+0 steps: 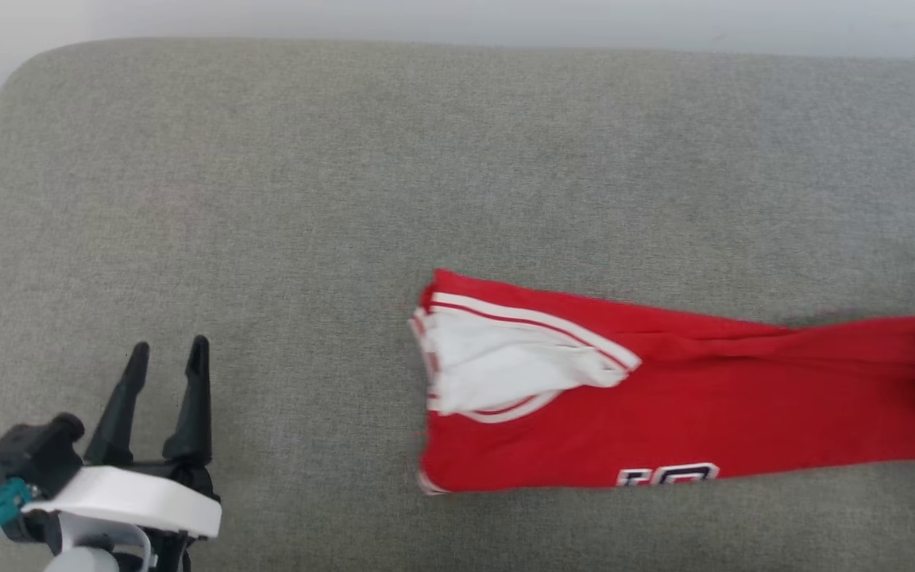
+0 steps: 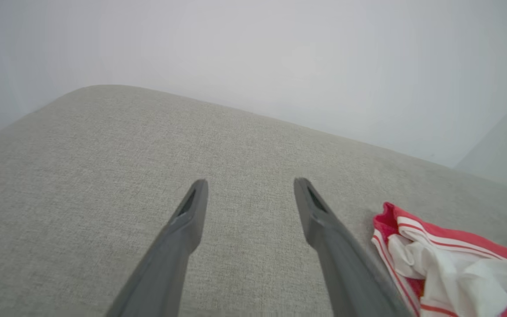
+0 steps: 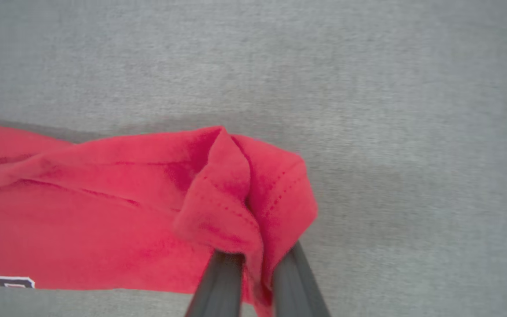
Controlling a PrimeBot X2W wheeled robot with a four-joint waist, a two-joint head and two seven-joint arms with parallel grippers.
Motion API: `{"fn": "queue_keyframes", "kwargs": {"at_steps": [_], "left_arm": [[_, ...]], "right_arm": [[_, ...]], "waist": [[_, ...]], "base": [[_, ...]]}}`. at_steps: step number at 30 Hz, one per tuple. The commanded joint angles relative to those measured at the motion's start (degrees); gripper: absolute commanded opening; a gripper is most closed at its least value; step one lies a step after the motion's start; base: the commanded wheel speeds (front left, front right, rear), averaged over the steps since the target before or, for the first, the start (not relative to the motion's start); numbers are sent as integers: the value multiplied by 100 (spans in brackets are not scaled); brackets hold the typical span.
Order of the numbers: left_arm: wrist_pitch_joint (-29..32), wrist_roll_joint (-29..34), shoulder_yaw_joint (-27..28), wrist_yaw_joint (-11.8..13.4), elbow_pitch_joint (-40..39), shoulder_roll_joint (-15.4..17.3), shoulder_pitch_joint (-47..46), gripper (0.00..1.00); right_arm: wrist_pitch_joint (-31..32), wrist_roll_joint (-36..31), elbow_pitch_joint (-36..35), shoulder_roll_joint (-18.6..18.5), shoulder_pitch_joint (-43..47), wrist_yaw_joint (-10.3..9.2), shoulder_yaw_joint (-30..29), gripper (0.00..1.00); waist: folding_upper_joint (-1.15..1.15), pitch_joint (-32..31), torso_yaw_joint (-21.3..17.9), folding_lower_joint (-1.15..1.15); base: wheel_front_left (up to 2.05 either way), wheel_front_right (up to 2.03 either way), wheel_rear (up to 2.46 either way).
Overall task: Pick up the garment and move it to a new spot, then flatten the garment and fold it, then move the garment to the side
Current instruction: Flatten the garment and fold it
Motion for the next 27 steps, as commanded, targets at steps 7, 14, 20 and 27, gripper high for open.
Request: {"fn": "queue_keyframes", "kwargs": {"at_steps": [7,14,20,27], "left_arm": [[-26,522,473,-353,211,-527,165,100],[-26,784,762,-445,233,-856,280,100],[-26,844,696,-451,134,-905,359,100],[-26,789,522,-454,121,-894,319,100]], "right_arm": [[-86,-509,530,-168,-158,-2,-284,0],[289,-283,-36,4,53,-1,-151,0],[713,-31,-1282,340,363,-1,227,0],[879,-157,-2042,783,171,-1,1147,0]], "waist": [[0,-70,-51,0],[0,-178,-5,0],[0,-259,120,0],[0,-306,355,0]], "base": [[0,0,0],[0,0,0],[0,0,0],[0,0,0]]}}
